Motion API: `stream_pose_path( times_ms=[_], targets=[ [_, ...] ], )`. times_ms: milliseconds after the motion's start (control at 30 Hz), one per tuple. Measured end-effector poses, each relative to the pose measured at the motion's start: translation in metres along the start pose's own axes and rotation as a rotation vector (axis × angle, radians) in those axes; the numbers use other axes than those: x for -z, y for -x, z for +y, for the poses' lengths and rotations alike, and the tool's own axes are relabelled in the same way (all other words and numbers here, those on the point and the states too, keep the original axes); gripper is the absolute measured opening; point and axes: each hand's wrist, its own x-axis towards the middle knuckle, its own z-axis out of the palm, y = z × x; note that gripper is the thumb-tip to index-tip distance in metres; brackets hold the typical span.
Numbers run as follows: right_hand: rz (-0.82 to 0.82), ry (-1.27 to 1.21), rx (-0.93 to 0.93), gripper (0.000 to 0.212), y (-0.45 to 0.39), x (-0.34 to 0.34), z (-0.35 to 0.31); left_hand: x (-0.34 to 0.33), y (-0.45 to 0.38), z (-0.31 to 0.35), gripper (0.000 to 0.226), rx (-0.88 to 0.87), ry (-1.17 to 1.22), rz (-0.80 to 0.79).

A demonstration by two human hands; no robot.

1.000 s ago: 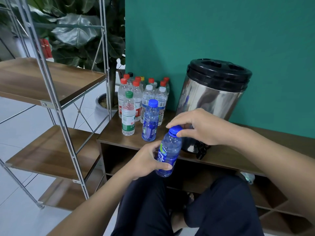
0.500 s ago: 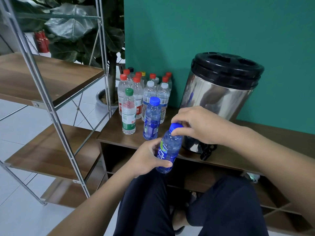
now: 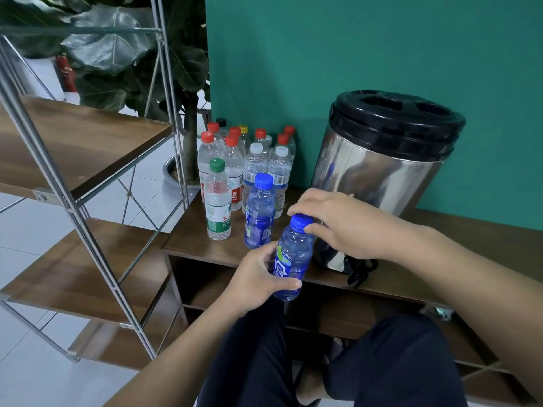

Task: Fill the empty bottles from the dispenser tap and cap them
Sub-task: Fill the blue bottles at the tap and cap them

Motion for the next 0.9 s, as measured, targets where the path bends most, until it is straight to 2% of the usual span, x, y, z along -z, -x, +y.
stream_pose_path(
  times_ms=[200,367,467,633,767,900],
  targets=[
    [-0.002,-0.002,-0.053,0.022,-0.008,0.003,-0.001,0.001,-0.006,-0.003,0.071,-0.024,0.001,0.027],
    [0.043,0.074,-0.117,0.029,-0.013,-0.004,-0.005,-0.001,-0.015,-0.007,0.074,-0.031,-0.014,0.097],
    [0.131,0.081,-0.181,0.035,-0.02,-0.015,-0.006,-0.009,-0.018,-0.009,0.074,-0.033,-0.013,0.16],
    [0.376,-0.186,-0.274,0.034,-0.027,-0.041,-0.007,-0.018,-0.025,-0.012,0.073,-0.038,-0.015,0.248],
    [0.481,-0.282,-0.348,0.053,-0.028,-0.066,-0.018,-0.017,-0.026,-0.009,0.068,-0.048,-0.108,0.269],
    [0.574,-0.529,-0.433,0.085,-0.028,-0.096,-0.033,-0.013,-0.019,0.0,0.057,-0.077,-0.237,0.26]
  ],
)
